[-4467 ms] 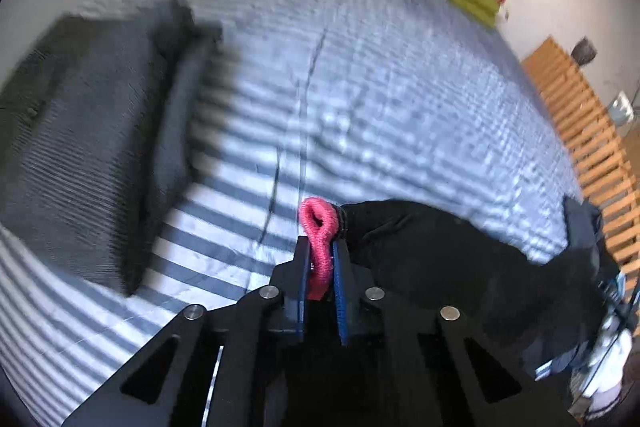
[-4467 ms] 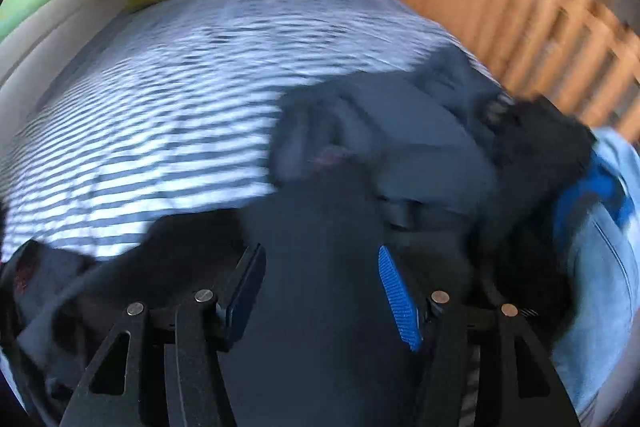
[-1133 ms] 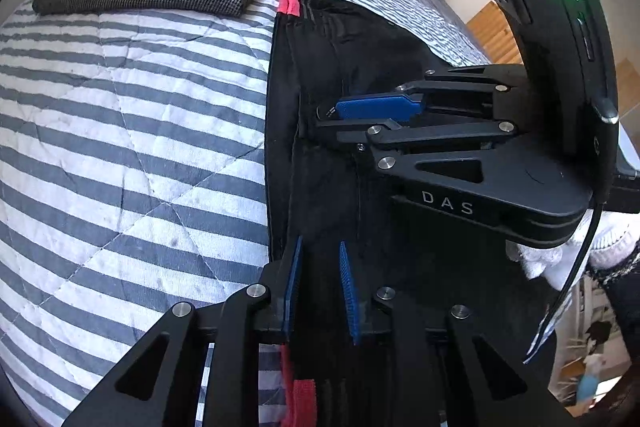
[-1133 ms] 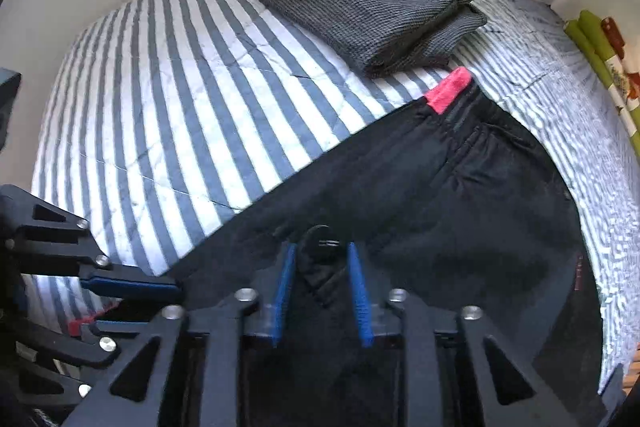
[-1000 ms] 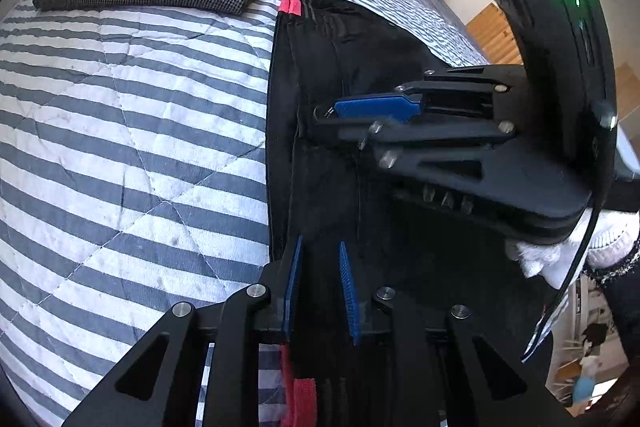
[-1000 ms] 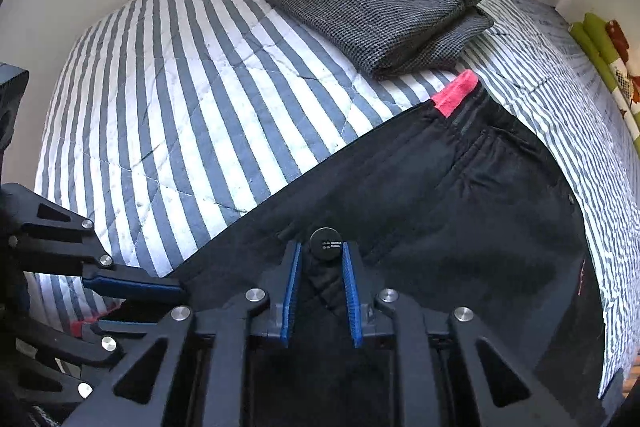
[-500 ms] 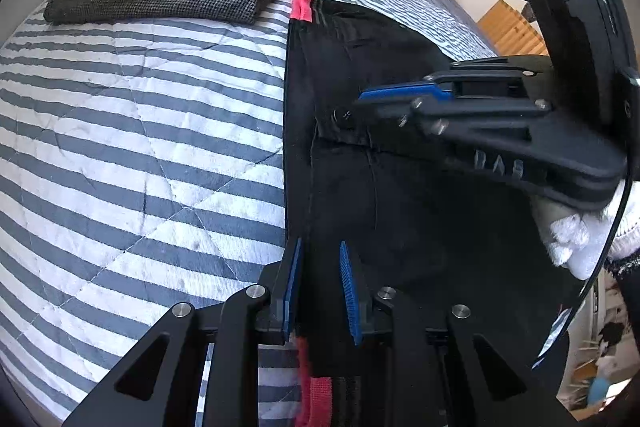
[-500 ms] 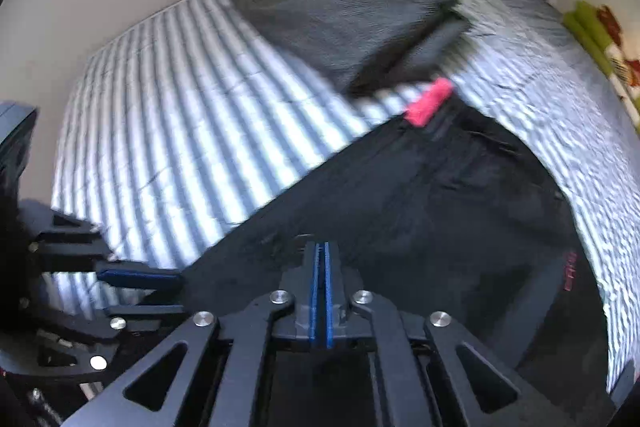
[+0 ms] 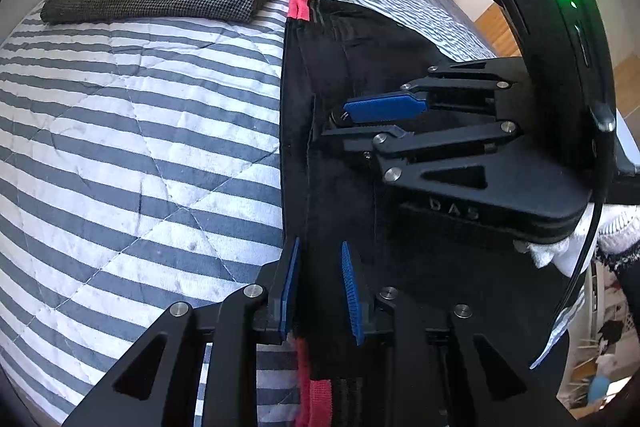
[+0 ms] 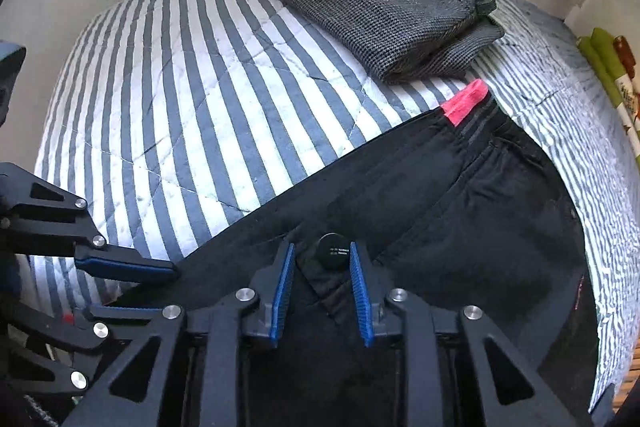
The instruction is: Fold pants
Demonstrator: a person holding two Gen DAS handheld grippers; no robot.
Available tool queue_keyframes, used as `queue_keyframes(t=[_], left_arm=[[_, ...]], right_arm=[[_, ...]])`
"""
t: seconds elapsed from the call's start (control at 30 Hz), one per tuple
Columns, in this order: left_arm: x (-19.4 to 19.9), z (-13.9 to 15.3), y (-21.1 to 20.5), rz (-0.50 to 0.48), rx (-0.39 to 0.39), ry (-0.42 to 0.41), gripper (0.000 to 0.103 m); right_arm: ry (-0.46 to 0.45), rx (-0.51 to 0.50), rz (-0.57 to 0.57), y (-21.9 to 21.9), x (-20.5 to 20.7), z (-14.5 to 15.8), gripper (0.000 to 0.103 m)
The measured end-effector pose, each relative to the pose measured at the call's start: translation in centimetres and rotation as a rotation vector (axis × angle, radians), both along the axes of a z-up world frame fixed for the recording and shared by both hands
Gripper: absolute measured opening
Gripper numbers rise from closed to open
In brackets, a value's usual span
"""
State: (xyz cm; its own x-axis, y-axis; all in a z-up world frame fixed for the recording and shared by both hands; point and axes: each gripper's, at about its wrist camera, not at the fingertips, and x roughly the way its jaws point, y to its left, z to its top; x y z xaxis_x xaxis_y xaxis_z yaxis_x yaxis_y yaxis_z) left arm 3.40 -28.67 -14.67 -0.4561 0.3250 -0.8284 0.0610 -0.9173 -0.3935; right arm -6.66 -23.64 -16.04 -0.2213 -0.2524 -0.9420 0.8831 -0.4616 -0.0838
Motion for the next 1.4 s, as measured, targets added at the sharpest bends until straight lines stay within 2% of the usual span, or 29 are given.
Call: queue_keyframes(t=[0.2, 0.33, 0.43, 0.6, 0.7, 0.8, 0.87, 0.97, 1.07, 1.23, 1.4], left_arm=[[-0.2, 0.0, 0.4, -0.011, -0.007, 0.007, 0.029], [-0.4, 0.0, 0.6, -0.013, -0.008, 0.008, 0.030], [-0.6, 0.0, 0.6, -0.012, -0.007, 0.008, 0.031], [-0.8, 0.0, 0.5, -0.011, -0.002, 0.011, 0.031], [-0.9, -0.1, 0.5, -0.011, -0.004, 0.011, 0.031], [-0.9, -0.1, 0.5, -0.011, 0.000, 0.011, 0.031], [-1.0, -0.1, 0.5, -0.010, 0.004, 0.010, 0.031], [-1.0, -0.1, 0.6, -0.013, -0.001, 0.012, 0.031], [-1.2, -0.2, 0.5, -0.013, -0.002, 0.013, 0.031], [-1.4, -0.3, 0.5, -0.010, -0.004, 0.014, 0.031], [-1.6, -0.4, 0.7, -0.009, -0.009, 0.014, 0.031]], right_arm=[[-0.135, -0.059, 0.000, 0.6, -1.8, 0.3, 0.024], [-0.229, -0.121, -0.062, 1.4, -3.3, 0.4, 0.024], [-0.182, -0.098, -0.048, 1.0, -2.9, 0.1, 0.021], [-0.043, -0.007, 0.018, -0.7, -0.9, -0.2, 0.021], [-0.042, 0.019, 0.025, -1.3, -1.0, -0.2, 0.020], [-0.126, -0.009, -0.011, -0.7, -2.7, 0.3, 0.015], [-0.259, -0.087, -0.084, 0.2, -5.0, 0.7, 0.015], [-0.400, -0.163, -0.176, 1.5, -7.6, 0.3, 0.015], [-0.495, -0.198, -0.222, 2.3, -7.7, -0.2, 0.015], [-0.501, -0.186, -0.190, 2.3, -7.1, -0.1, 0.015], [-0.448, -0.099, -0.131, 0.7, -6.0, -0.3, 0.015]])
